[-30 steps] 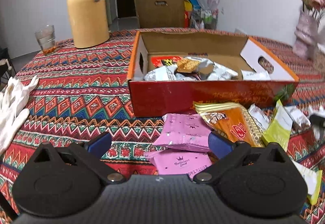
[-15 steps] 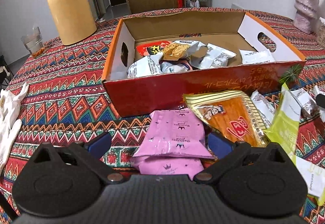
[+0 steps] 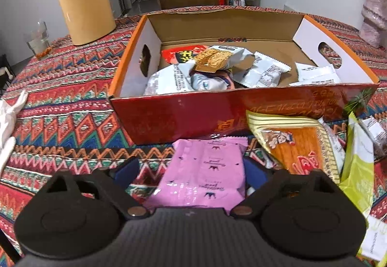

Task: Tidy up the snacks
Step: 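Grasp a white packet with the right gripper while the left gripper grasps a pink packet, then carry both packets into the box and open both grippers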

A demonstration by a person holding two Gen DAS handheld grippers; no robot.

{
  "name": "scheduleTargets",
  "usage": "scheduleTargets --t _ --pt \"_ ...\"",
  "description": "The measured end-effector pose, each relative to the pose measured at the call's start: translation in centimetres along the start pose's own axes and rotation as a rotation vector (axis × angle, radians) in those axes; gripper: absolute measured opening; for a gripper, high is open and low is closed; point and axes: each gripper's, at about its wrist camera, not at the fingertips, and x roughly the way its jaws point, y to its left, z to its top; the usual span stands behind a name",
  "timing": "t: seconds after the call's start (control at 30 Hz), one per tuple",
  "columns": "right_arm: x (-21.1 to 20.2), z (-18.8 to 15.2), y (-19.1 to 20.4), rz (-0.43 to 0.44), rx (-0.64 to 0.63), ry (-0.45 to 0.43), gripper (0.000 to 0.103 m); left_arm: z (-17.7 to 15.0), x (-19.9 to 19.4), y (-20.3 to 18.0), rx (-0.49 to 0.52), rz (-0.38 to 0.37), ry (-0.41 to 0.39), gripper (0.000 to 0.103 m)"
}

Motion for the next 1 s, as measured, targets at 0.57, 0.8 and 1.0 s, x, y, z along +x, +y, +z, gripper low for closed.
scheduleTargets --t 0.57,0.8,1.0 --pt "-0.2 -0.2 0.3 0.01 -0.016 -0.009 0.048 -0.3 -0.7 0.5 -0.061 -0.054 -0.017 0.063" --pt "-0.2 -0.2 0.4 0.014 -0.017 -0.014 0.048 -0.7 -2.2 1.3 -0.081 -0.043 -0.05 0.061" --pt "-0.6 -0.1 0.7 0.015 -0.031 -0.03 0.048 -0.8 -3.8 1.7 -0.088 -0.045 -0.093 0.061"
